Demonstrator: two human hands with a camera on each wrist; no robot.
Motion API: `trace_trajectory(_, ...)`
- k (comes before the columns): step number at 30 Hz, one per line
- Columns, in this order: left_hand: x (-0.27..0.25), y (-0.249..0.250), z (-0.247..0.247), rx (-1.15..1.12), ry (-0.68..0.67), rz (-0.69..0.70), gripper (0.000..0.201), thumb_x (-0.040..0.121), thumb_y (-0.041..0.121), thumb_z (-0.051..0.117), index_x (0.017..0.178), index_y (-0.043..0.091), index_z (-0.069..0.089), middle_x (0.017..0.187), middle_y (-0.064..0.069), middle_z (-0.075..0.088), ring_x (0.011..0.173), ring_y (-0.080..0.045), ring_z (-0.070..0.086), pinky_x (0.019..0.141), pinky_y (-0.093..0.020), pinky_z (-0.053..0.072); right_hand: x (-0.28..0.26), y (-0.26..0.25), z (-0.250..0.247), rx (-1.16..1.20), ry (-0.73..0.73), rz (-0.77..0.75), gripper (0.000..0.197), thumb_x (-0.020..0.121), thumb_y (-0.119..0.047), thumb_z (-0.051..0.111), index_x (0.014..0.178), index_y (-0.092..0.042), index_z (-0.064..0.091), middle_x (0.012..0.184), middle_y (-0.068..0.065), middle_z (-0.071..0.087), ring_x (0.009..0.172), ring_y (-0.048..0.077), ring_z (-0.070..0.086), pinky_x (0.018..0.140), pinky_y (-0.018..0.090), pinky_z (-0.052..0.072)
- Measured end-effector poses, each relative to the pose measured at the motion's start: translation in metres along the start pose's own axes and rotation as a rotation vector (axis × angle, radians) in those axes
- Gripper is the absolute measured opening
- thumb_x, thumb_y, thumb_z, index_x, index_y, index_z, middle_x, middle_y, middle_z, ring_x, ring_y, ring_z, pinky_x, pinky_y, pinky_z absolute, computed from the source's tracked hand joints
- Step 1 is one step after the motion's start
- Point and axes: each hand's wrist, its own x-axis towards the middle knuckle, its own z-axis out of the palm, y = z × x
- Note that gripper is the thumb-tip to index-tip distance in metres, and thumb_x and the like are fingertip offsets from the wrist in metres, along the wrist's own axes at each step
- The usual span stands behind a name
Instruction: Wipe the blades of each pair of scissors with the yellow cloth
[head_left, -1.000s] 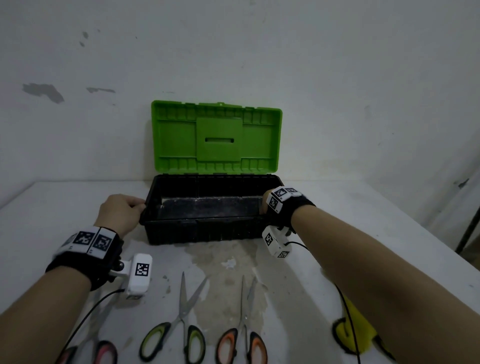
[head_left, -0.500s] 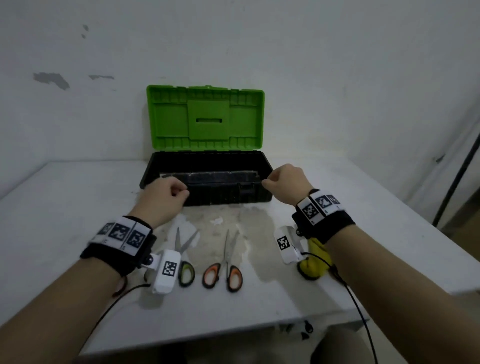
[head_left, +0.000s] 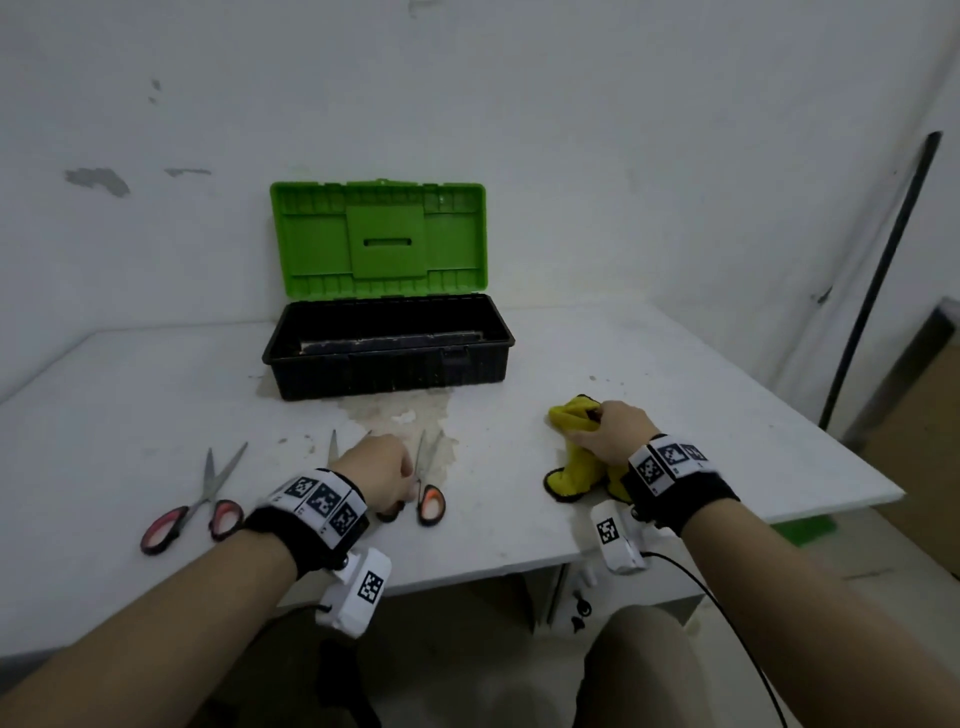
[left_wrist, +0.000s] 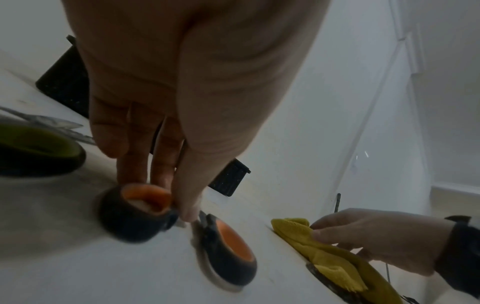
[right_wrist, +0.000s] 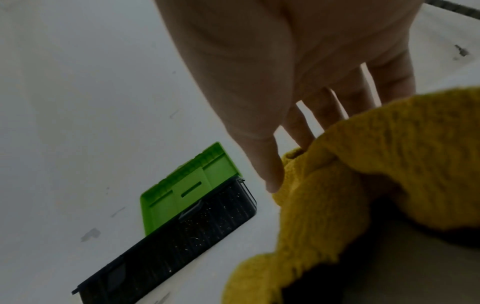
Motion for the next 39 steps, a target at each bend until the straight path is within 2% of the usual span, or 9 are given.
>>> trace_trajectory(3,0.001,0.002,-0.001,0.062,-0.013,-0.001,0.022,0.085,0.025,0.075,0.1,0.01,0.077,0.1,-0.007,0.075,0.092,-0.021,0.07,0.082,-0.031,0.057,0.006,0.0,0.003,-0.015,0.011,-0.001,0.074,0.076,-0.061,0.063,0.133,-0.017,0.046,0.126,0.01,0.058,0.113,0.03,0.056,0.089,0.036,0.048)
trace_trajectory(5,0.002,0.001,-0.001,0.081,-0.018,-0.01,0.016,0.086,0.023,0.072,0.098,0.014,0.077,0.1,-0.005,0.074,0.091,-0.02,0.069,0.082,-0.029,0.056,0.01,-0.004,0.005,-0.102,0.0,0.009,0.072,0.071,-0.067,0.063,0.121,-0.016,0.056,0.116,0.009,0.062,0.105,0.029,0.059,0.088,0.037,0.05)
trace_trajectory(8,0.0,-0.002,0.0,0.103,-0.001,-0.014,0.017,0.088,0.023,0.065,0.092,0.012,0.077,0.098,-0.006,0.074,0.091,-0.022,0.068,0.084,-0.034,0.058,0.012,-0.009,0.003,-0.114,0.008,0.042,0.048,0.073,-0.055,0.068,0.097,-0.015,0.06,0.099,0.007,0.063,0.093,0.028,0.061,0.082,0.036,0.052)
trace_trajectory(11,-0.004,-0.005,0.0,0.076,0.056,-0.005,0.02,0.094,0.023,0.055,0.1,0.009,0.069,0.102,-0.008,0.069,0.093,-0.024,0.065,0.083,-0.036,0.055,0.014,-0.01,-0.002,-0.061,0.056,0.046,0.033,0.084,-0.044,0.062,0.098,-0.014,0.062,0.103,0.009,0.062,0.09,0.03,0.062,0.077,0.036,0.052)
trace_trajectory(15,-0.009,-0.01,-0.007,-0.131,0.122,0.035,0.009,0.097,0.022,0.046,0.101,0.017,0.053,0.095,-0.002,0.061,0.08,-0.018,0.058,0.066,-0.029,0.045,0.006,-0.01,-0.009,-0.016,0.097,-0.007,0.028,0.088,-0.034,0.059,0.099,-0.01,0.066,0.099,0.013,0.062,0.083,0.031,0.061,0.07,0.035,0.053)
trace_trajectory(22,-0.019,-0.005,0.007,-0.737,0.087,0.118,0.006,0.095,0.022,0.063,0.091,0.017,0.064,0.074,-0.004,0.064,0.063,-0.016,0.055,0.059,-0.031,0.045,-0.035,-0.007,-0.02,0.182,0.28,-0.124,0.021,0.083,-0.036,0.069,0.076,-0.017,0.067,0.079,0.006,0.065,0.072,0.025,0.062,0.064,0.032,0.051)
trace_trajectory(29,-0.028,0.006,0.02,-0.77,0.059,0.189,0.018,0.09,0.028,0.072,0.085,0.016,0.061,0.055,0.009,0.049,0.05,-0.007,0.045,0.048,-0.021,0.04,-0.061,-0.008,-0.031,0.316,0.417,-0.238,0.034,0.093,-0.043,0.054,0.082,-0.011,0.055,0.073,0.0,0.056,0.07,0.021,0.053,0.052,0.028,0.032)
trace_trajectory(34,-0.029,0.012,0.017,-0.689,0.107,0.252,0.021,0.09,0.033,0.072,0.082,0.018,0.06,0.063,0.004,0.053,0.055,-0.009,0.048,0.051,-0.021,0.042,-0.067,-0.009,-0.028,0.545,0.282,-0.251,0.033,0.096,-0.042,0.048,0.109,-0.013,0.053,0.1,0.001,0.058,0.095,0.021,0.055,0.079,0.033,0.04)
trace_trajectory(39,-0.019,0.012,0.023,-0.61,0.168,0.268,0.023,0.09,0.039,0.068,0.083,0.018,0.061,0.066,0.003,0.053,0.06,-0.012,0.049,0.062,-0.034,0.044,-0.073,-0.013,-0.008,0.759,0.004,-0.395,0.014,0.087,-0.02,0.066,0.101,-0.02,0.065,0.095,-0.002,0.07,0.091,0.014,0.067,0.078,0.027,0.054)
